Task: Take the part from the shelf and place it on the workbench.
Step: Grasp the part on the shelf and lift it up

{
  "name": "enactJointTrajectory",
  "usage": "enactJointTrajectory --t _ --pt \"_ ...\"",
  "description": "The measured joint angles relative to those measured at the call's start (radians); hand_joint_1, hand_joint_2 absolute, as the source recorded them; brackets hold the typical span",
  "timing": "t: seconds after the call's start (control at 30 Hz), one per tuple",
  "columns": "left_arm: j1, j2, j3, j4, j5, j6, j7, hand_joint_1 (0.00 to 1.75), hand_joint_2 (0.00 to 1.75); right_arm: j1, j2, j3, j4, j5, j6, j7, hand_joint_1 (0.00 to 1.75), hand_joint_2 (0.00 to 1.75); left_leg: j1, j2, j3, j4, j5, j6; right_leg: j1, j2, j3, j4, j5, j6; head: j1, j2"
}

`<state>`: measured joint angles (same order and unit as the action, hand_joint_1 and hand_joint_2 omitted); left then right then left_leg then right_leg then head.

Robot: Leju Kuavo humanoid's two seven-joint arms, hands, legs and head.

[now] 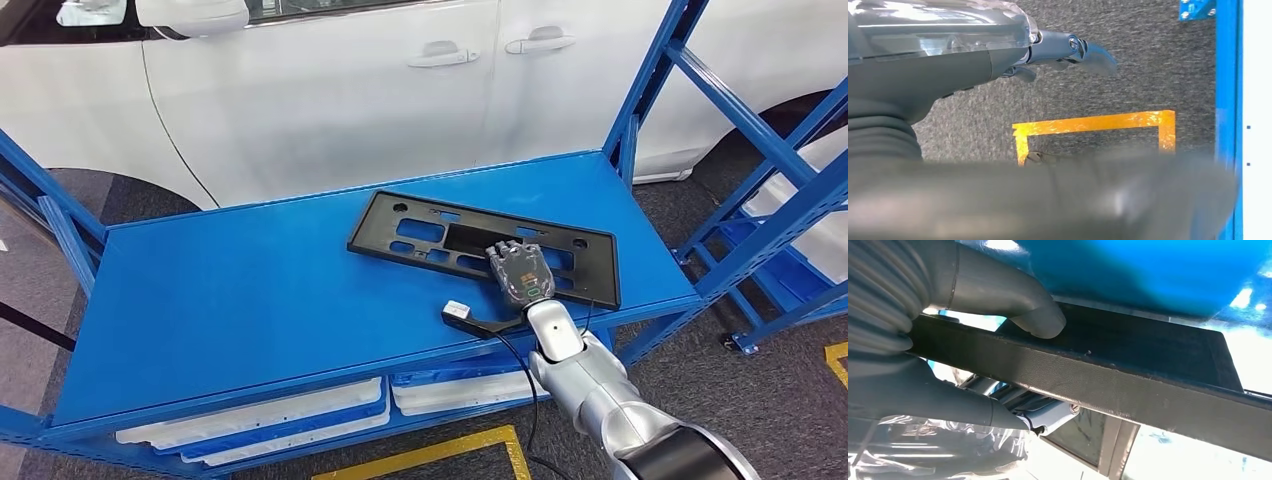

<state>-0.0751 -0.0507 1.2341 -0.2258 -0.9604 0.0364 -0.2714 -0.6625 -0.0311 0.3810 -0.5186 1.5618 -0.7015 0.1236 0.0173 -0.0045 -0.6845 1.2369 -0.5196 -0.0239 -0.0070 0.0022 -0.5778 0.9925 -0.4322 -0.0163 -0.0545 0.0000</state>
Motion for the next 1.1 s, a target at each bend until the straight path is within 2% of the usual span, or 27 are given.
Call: enactJointTrajectory --t 0.03,0.1,0.13,0.2,0.27,0.3,0.37,0.4,0.43,0.47,0.5,0.57,0.6,0.63,0.7,0.77,0.8,0.83,0.9,0.93,0.97,1.0,1.03,1.1 --pt "0.000 0.000 0.000 0.000 0.000 0.004 -0.004 0.00 1.75 0.001 0.000 -0.005 -0.005 -0.004 0.000 -0.012 1.75 1.75 0.002 0.001 0.034 -0.074 0.035 0.000 0.000 0.001 0.000 0.005 -0.004 0.003 0.000 0.000" --pt "-0.002 0.001 0.000 0.000 0.000 0.010 -0.008 0.00 1.75 0.004 0.000 -0.017 -0.022 -0.025 0.000 -0.054 1.75 1.75 0.002 0.000 0.087 -0.186 0.072 0.007 0.002 0.003 -0.005 0.017 -0.010 0.013 0.000 0.000" --pt "-0.003 0.001 0.000 0.000 0.001 0.012 -0.011 0.00 1.75 0.009 0.001 -0.027 -0.038 -0.046 0.000 -0.091 1.75 1.75 0.000 -0.001 0.096 -0.210 0.075 0.013 0.004 0.004 -0.008 0.021 -0.012 0.017 0.000 0.000" --pt "-0.003 0.001 0.000 0.000 0.001 0.012 -0.022 0.00 1.75 0.026 0.008 -0.057 -0.089 -0.111 0.000 -0.206 1.75 1.75 -0.003 -0.003 0.094 -0.211 0.075 0.028 0.004 0.005 -0.013 0.022 -0.010 0.028 0.000 0.000" --pt "-0.004 0.001 0.000 0.000 0.002 0.006 -0.042 0.00 1.75 0.052 0.024 -0.106 -0.171 -0.253 0.000 -0.409 1.75 1.75 -0.002 -0.003 0.093 -0.217 0.081 0.040 0.001 0.005 -0.019 0.032 -0.020 0.039 0.000 0.000" --pt "-0.006 0.001 0.000 0.000 0.003 0.000 -0.053 0.00 1.75 0.065 0.034 -0.132 -0.220 -0.356 0.000 -0.526 1.75 1.75 0.000 -0.003 0.094 -0.220 0.083 0.045 0.000 0.004 -0.031 0.060 -0.039 0.044 0.000 0.000" --pt "-0.012 0.002 0.000 0.000 0.004 -0.013 -0.068 0.00 1.75 0.094 0.047 -0.162 -0.325 -0.584 0.016 -0.694 1.75 1.75 0.001 -0.003 0.094 -0.222 0.084 0.051 -0.003 0.003 -0.084 0.177 -0.103 0.052 0.000 0.000" --pt "-0.015 0.002 0.000 0.000 0.006 -0.018 -0.074 0.00 1.75 0.114 0.045 -0.164 -0.396 -0.721 0.038 -0.740 1.75 1.75 0.001 -0.004 0.094 -0.222 0.083 0.054 -0.005 0.003 -0.117 0.248 -0.132 0.055 0.000 0.000" --pt "-0.016 0.002 0.001 0.000 0.009 -0.021 -0.080 0.00 1.75 0.140 0.038 -0.159 -0.480 -0.862 0.069 -0.762 1.75 1.75 0.000 -0.007 0.095 -0.221 0.083 0.055 -0.006 0.003 -0.143 0.301 -0.148 0.056 0.000 0.000" --pt "-0.016 0.003 0.001 0.000 0.012 -0.024 -0.085 0.00 1.75 0.169 0.026 -0.151 -0.574 -1.001 0.108 -0.773 1.75 1.75 0.000 -0.011 0.095 -0.221 0.082 0.055 -0.006 0.003 -0.153 0.319 -0.145 0.056 0.000 0.000" --pt "-0.015 0.003 0.001 0.000 0.017 -0.029 -0.091 0.00 1.75 0.198 0.010 -0.141 -0.683 -1.136 0.157 -0.778 1.75 1.75 -0.001 -0.015 0.097 -0.220 0.080 0.055 -0.006 0.003 -0.145 0.297 -0.122 0.054 0.000 0.000" --pt "-0.011 0.003 0.003 0.000 0.026 -0.039 -0.104 0.00 1.75 0.241 -0.023 -0.121 -0.900 -1.325 0.269 -0.779 1.75 1.75 -0.002 -0.017 0.100 -0.219 0.076 0.050 -0.003 0.002 -0.088 0.161 -0.049 0.042 0.000 0.000" --pt "-0.011 0.003 0.004 0.000 0.030 -0.045 -0.110 0.00 1.75 0.257 -0.037 -0.111 -1.001 -1.386 0.325 -0.780 1.75 1.75 -0.005 -0.016 0.101 -0.218 0.073 0.046 0.001 0.000 -0.058 0.094 -0.022 0.036 0.000 0.000" --pt "-0.012 0.003 0.006 0.000 0.034 -0.049 -0.115 0.00 1.75 0.270 -0.049 -0.101 -1.090 -1.424 0.369 -0.780 1.75 1.75 -0.007 -0.014 0.101 -0.218 0.071 0.042 0.005 0.000 -0.038 0.048 -0.007 0.030 0.000 0.000" --pt "-0.014 0.003 0.008 0.000 0.037 -0.054 -0.120 0.00 1.75 0.294 -0.061 -0.084 -1.216 -1.454 0.413 -0.780 1.75 1.75 -0.008 -0.010 0.103 -0.220 0.067 0.032 0.011 0.000 -0.028 0.025 -0.007 0.021 0.000 0.000" --pt "-0.016 0.004 0.009 0.000 0.038 -0.055 -0.122 0.00 1.75 0.314 -0.071 -0.075 -1.298 -1.461 0.421 -0.780 1.75 1.75 -0.009 -0.008 0.107 -0.218 0.060 0.022 0.008 -0.001 -0.023 0.019 -0.006 0.011 0.000 0.000" --pt "-0.016 0.004 0.009 0.000 0.038 -0.055 -0.122 0.00 1.75 0.319 -0.075 -0.072 -1.328 -1.465 0.425 -0.780 1.75 1.75 -0.009 -0.007 0.101 -0.200 0.046 0.017 0.006 -0.002 -0.020 0.014 -0.004 0.006 0.000 0.000" --pt "-0.016 0.004 0.009 0.000 0.038 -0.055 -0.123 0.00 1.75 0.322 -0.079 -0.069 -1.355 -1.472 0.433 -0.780 1.75 1.75 -0.008 -0.006 0.085 -0.160 0.020 0.014 0.003 -0.003 -0.017 0.010 -0.003 0.001 0.000 0.000" --pt "-0.016 0.004 0.009 0.000 0.041 -0.055 -0.123 0.00 1.75 0.329 -0.081 -0.065 -1.397 -1.516 0.497 -0.780 1.75 1.75 -0.006 -0.003 0.026 -0.028 -0.048 0.009 0.003 -0.003 -0.015 0.008 -0.003 -0.005 0.000 0.000" --pt "-0.016 0.004 0.010 0.000 0.044 -0.056 -0.123 0.00 1.75 0.335 -0.079 -0.066 -1.412 -1.559 0.569 -0.780 1.75 1.75 -0.005 -0.003 -0.002 0.034 -0.072 0.007 0.005 -0.003 -0.015 0.008 -0.004 -0.006 0.000 0.000" --pt "-0.016 0.004 0.012 0.000 0.048 -0.056 -0.124 0.00 1.75 0.343 -0.073 -0.068 -1.423 -1.615 0.666 -0.780 1.75 1.75 -0.005 -0.003 -0.017 0.066 -0.077 0.006 0.005 -0.002 -0.014 0.009 -0.004 -0.007 0.000 0.000" --pt "-0.016 0.004 0.016 0.000 0.053 -0.057 -0.124 0.00 1.75 0.352 -0.065 -0.070 -1.429 -1.680 0.774 -0.779 1.75 1.75 -0.005 -0.003 -0.013 0.059 -0.062 0.007 0.006 -0.002 -0.013 0.009 -0.005 -0.007 0.000 0.000" --pt "-0.016 0.004 0.020 0.000 0.056 -0.057 -0.124 0.00 1.75 0.360 -0.056 -0.070 -1.431 -1.749 0.879 -0.774 1.75 1.75 -0.005 -0.003 0.011 0.009 -0.029 0.010 0.007 -0.001 -0.010 0.009 -0.006 -0.007 0.000 0.000" --pt "-0.016 0.004 0.029 0.000 0.065 -0.057 -0.121 0.00 1.75 0.369 -0.039 -0.059 -1.420 -1.881 1.043 -0.738 1.75 1.75 -0.007 -0.002 0.082 -0.138 0.038 0.019 0.010 0.000 -0.006 0.012 -0.009 -0.004 0.000 0.000"
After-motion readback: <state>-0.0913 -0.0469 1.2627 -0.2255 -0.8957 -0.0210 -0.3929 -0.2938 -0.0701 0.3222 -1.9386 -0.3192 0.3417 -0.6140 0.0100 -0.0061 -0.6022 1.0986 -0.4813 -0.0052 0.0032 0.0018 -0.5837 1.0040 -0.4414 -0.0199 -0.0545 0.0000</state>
